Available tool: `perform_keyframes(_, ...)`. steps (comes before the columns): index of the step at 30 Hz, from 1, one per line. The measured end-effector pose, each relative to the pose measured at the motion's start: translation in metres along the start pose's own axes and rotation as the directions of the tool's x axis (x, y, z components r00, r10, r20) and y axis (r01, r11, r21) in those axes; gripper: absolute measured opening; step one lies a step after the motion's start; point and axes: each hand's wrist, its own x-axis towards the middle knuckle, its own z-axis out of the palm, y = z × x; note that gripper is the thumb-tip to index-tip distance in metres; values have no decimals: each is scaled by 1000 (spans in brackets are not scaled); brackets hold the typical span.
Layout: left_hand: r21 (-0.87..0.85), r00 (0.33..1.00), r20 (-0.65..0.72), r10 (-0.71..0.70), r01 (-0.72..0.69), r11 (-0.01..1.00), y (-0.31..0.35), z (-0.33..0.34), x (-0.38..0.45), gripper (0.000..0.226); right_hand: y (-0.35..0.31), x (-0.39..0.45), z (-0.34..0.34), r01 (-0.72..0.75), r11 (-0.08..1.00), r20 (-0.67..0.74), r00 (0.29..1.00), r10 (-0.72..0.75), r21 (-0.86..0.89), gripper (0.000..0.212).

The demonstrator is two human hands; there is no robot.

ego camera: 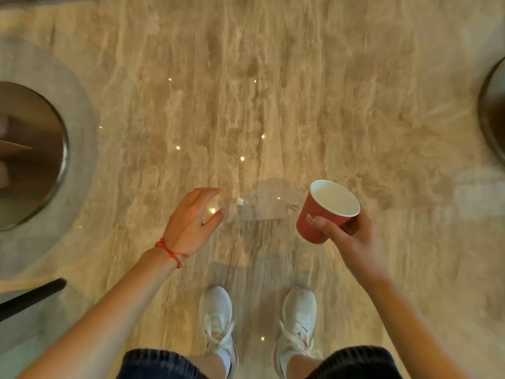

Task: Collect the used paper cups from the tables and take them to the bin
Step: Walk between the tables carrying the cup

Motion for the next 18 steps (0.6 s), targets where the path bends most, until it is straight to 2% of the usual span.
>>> perform_keyframes(8,-91,982,144,-125,139,986,-105,116,48,43,115,80,34,10,1000,24,1000,-10,-12,66)
perform_keyframes(14,-250,991,34,-132,136,959,-129,165,82,44,160,109,56,42,999,72,997,-42,1,59)
perform_keyframes(18,-226,994,-27,-108,99,969,-126,185,107,46,168,125,54,71,997,98,993,-69,-20,55)
